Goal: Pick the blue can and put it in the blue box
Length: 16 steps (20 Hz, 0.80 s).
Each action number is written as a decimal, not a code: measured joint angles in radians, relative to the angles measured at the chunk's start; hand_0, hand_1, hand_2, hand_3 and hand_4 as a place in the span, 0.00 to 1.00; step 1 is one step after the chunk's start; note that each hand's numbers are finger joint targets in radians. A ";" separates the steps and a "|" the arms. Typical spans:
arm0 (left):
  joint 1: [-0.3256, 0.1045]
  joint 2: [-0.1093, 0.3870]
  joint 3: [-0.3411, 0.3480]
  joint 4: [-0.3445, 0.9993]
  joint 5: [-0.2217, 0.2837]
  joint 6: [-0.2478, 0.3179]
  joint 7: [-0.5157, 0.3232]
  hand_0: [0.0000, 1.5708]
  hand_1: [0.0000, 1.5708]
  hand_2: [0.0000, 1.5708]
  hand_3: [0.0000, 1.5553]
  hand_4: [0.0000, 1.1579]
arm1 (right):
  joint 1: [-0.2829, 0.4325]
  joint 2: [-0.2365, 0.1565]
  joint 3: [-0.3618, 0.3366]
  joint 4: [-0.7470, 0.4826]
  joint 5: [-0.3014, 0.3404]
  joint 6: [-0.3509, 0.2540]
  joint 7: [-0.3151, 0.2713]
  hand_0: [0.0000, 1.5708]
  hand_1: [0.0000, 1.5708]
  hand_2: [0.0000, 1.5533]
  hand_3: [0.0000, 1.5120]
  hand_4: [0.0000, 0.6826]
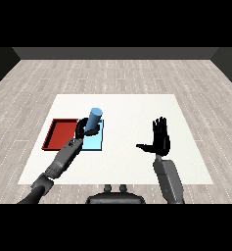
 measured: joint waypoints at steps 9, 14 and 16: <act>-0.112 -0.026 -0.057 0.356 -0.105 0.024 0.256 0.61 0.61 0.54 0.29 0.76 | 0.026 0.003 -0.032 0.045 -0.023 0.042 -0.039 0.00 0.00 0.00 0.00 0.00; -0.144 -0.088 -0.053 0.552 -0.130 0.017 0.316 0.84 0.84 0.73 0.13 0.65 | -0.001 0.007 -0.058 0.103 -0.033 0.058 -0.056 0.00 0.00 0.00 0.00 0.00; -0.173 -0.104 -0.032 0.613 -0.124 0.022 0.337 0.93 0.93 0.84 0.00 0.60 | 0.000 0.004 -0.062 0.123 -0.030 0.067 -0.065 0.00 0.00 0.00 0.00 0.00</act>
